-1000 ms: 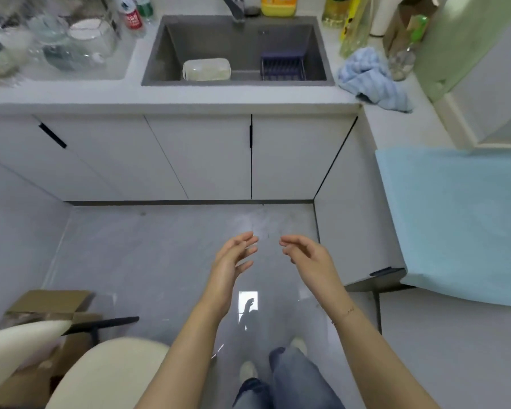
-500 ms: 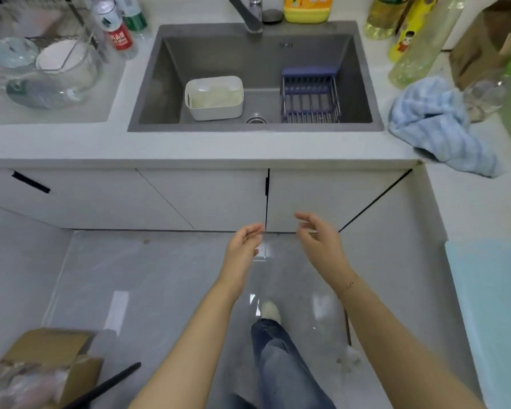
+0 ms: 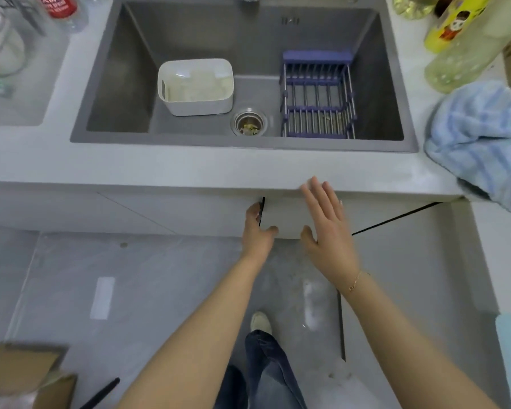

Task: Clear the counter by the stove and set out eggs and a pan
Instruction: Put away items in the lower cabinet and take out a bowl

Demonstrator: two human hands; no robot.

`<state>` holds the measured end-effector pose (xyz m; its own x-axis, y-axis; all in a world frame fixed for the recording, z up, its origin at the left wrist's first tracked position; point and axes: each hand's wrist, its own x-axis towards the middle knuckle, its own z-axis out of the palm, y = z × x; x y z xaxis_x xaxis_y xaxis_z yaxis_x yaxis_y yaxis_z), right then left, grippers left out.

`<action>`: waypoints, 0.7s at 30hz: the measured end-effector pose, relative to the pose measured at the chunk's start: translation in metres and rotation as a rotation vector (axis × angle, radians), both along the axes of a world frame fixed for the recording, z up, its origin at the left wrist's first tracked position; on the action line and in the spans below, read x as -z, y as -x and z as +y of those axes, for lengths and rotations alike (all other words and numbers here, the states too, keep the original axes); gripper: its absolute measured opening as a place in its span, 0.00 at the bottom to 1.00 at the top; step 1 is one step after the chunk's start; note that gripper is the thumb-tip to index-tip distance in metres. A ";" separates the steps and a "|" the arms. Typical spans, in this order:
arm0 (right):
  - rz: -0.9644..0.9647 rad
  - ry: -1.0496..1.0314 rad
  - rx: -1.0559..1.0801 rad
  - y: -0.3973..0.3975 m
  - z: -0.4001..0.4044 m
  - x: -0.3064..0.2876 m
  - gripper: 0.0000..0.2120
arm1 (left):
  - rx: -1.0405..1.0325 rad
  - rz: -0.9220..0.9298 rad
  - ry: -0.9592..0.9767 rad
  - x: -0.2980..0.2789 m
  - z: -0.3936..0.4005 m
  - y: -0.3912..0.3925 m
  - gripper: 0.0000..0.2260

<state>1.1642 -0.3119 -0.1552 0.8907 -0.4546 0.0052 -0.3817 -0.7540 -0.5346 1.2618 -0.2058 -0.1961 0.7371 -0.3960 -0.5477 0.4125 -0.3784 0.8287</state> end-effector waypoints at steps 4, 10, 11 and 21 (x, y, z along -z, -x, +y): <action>-0.097 -0.061 0.026 -0.001 0.006 0.004 0.34 | 0.175 -0.159 -0.004 0.024 0.020 -0.011 0.30; -0.191 -0.291 0.140 0.013 0.051 0.016 0.23 | 0.209 -0.155 0.117 0.043 0.045 -0.006 0.28; -0.180 -0.377 0.184 0.014 0.059 0.017 0.21 | 0.202 -0.135 0.123 0.044 0.053 0.001 0.27; 0.058 -1.076 0.305 -0.023 0.162 0.018 0.21 | 0.022 0.035 0.123 0.040 0.229 0.099 0.20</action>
